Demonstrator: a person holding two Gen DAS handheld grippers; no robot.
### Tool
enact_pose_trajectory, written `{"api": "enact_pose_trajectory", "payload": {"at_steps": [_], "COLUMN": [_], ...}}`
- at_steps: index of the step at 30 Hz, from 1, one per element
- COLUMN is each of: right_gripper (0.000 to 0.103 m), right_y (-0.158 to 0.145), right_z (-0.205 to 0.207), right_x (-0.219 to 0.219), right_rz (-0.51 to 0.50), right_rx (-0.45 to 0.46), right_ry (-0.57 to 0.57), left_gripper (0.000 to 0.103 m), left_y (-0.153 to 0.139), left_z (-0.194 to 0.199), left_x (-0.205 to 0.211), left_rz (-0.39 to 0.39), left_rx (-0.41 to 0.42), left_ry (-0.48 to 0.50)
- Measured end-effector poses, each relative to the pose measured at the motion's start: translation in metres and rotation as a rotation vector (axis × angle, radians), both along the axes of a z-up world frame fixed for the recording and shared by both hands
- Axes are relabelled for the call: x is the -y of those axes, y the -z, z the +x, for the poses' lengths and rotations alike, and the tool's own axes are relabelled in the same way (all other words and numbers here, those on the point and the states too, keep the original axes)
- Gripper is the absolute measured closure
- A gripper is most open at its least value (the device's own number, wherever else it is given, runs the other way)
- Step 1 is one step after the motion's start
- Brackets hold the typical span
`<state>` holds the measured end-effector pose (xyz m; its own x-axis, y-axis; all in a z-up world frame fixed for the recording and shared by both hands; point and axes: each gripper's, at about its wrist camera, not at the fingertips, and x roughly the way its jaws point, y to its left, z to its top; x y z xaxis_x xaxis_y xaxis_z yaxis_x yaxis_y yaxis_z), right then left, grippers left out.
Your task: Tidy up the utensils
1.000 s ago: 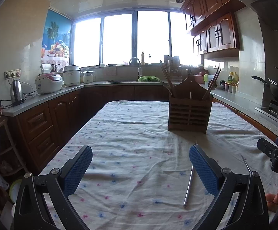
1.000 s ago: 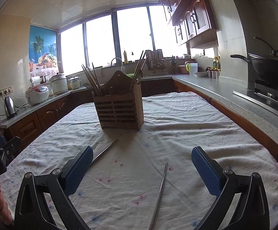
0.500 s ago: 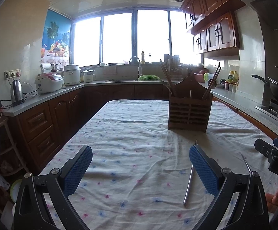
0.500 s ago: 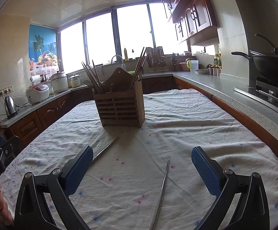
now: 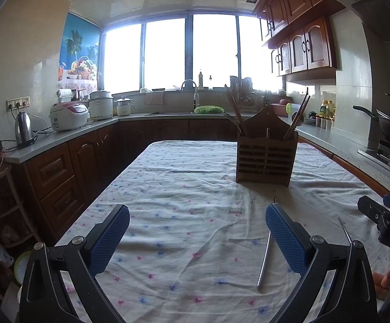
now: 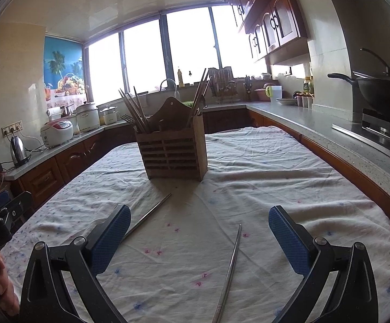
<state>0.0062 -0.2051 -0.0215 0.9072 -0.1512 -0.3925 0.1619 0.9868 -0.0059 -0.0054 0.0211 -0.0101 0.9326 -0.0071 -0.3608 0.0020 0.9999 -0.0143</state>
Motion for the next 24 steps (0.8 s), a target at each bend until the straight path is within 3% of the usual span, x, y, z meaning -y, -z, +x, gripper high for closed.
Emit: {"api": "enact_pose_trajectory", "payload": {"at_steps": [24], "right_gripper": [0.000], "right_y": [-0.004], "right_z": [-0.018], "right_x": [-0.007], "right_rz": [-0.023], "right_rx": [0.083], "right_ry": [-0.039], "left_gripper": [0.001], "left_y": [-0.004], "left_z": [-0.005], "left_x": [0.006], "left_rz": [-0.001], "left_rx": [0.001], "left_ry": [0.006]}}
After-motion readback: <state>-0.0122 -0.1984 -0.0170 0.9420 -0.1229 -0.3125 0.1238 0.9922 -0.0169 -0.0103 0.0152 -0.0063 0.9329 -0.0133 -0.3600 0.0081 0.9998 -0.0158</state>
